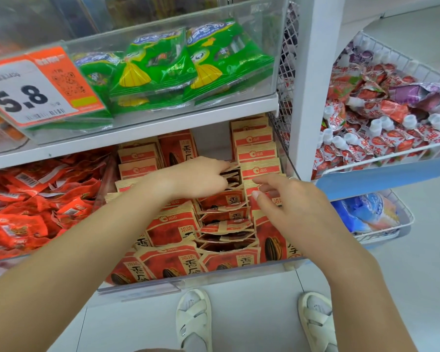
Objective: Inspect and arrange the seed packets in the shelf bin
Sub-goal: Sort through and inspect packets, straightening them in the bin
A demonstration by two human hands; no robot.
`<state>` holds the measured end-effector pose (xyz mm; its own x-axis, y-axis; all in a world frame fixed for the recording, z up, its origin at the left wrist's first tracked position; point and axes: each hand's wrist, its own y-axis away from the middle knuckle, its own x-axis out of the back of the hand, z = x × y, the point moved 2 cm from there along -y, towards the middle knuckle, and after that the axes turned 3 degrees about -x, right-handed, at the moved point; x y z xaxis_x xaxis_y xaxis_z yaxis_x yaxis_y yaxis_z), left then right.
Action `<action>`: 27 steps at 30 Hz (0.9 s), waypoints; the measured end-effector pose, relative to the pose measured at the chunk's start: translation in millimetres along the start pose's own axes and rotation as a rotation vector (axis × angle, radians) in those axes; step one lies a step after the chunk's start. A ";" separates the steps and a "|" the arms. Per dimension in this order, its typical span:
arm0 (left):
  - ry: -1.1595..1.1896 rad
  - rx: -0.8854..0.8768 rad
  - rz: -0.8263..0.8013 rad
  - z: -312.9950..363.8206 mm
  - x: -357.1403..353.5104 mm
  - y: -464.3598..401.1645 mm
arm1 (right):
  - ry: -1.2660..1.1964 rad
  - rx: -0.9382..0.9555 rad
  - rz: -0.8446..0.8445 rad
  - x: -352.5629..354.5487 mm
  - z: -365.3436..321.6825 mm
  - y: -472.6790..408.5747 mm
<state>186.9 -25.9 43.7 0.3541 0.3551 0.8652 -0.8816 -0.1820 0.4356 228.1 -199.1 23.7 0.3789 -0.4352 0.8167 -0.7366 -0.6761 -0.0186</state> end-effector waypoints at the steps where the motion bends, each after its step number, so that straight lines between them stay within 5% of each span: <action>1: -0.044 0.001 0.007 2.1 -2.9 1.4 | -0.003 -0.001 -0.001 -0.1 0.1 -0.1; 12: 0.166 0.112 0.130 -38.1 13.3 -9.8 | -0.033 -0.009 -0.003 1.5 0.2 1.2; 22: -0.191 -0.060 0.667 -3.4 6.8 41.6 | -0.058 0.011 0.031 5.3 3.3 -0.1; 27: -0.222 -0.278 0.981 12.7 4.3 87.0 | -0.187 0.069 0.125 5.6 -3.2 1.5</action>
<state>115.8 -51.8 88.5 -0.5321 -0.0164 0.8465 -0.8438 -0.0718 -0.5318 227.4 -200.7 30.1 0.3889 -0.6160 0.6850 -0.7467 -0.6463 -0.1572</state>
